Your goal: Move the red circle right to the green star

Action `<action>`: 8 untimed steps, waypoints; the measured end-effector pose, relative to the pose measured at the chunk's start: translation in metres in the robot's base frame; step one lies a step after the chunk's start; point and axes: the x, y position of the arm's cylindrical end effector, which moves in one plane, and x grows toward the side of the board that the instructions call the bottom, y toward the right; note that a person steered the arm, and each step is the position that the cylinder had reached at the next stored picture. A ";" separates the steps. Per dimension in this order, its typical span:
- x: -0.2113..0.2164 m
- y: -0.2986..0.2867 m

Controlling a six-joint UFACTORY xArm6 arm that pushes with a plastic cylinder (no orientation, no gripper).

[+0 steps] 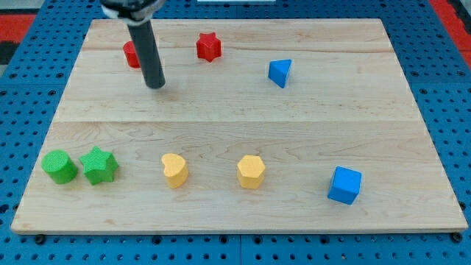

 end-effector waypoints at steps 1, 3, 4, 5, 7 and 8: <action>-0.044 -0.013; -0.092 -0.041; -0.111 -0.059; -0.081 -0.078; -0.021 -0.080; 0.000 -0.086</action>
